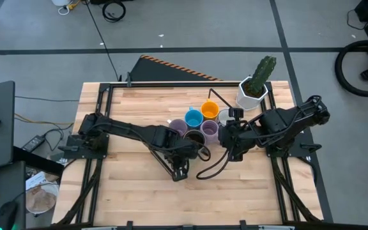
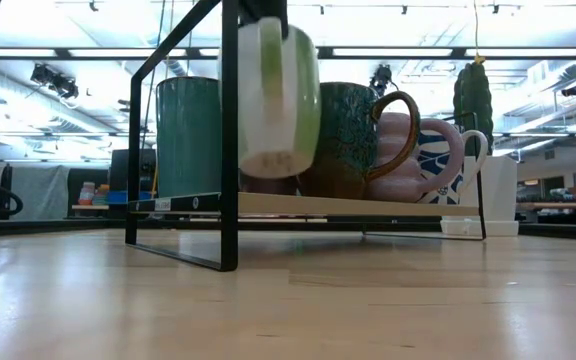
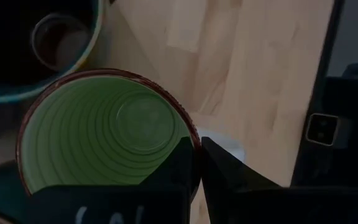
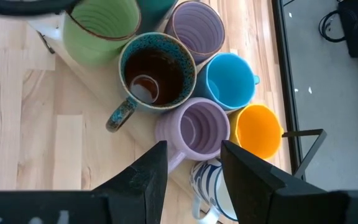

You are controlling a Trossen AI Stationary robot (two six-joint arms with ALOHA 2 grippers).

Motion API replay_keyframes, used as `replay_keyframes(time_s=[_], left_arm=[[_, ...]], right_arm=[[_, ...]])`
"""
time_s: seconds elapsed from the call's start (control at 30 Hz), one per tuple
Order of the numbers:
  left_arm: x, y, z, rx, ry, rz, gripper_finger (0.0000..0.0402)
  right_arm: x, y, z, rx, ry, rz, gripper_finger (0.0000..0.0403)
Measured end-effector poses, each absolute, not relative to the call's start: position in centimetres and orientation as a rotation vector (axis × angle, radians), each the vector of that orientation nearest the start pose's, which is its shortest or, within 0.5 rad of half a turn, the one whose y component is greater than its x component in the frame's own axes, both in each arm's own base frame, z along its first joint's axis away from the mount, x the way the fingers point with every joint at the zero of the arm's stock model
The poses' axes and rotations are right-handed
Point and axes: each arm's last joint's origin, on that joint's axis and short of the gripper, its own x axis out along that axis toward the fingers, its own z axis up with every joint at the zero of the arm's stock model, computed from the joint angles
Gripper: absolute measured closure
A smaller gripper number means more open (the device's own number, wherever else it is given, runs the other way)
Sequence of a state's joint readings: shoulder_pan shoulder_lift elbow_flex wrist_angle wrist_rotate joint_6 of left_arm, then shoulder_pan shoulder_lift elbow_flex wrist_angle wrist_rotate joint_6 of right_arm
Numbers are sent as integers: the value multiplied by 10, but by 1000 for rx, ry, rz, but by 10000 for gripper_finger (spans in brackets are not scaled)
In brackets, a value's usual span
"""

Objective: Place coffee mugs
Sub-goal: Put the green/brown mug onto the shelf

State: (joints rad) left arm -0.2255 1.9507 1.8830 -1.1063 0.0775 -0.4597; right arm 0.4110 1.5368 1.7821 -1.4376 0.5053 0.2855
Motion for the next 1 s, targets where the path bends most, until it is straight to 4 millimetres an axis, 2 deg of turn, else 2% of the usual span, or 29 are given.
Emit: replay_keyframes(time_s=[0.23,0.6,1.0], left_arm=[[394,-93,296,-331,1225,41,377],[404,-94,278,-436,1242,190,376],[407,-95,278,-555,1205,269,376]], right_arm=[[252,94,399,-271,1037,-232,248],[252,95,399,-274,1035,-227,248],[252,95,399,-274,1034,-226,248]])
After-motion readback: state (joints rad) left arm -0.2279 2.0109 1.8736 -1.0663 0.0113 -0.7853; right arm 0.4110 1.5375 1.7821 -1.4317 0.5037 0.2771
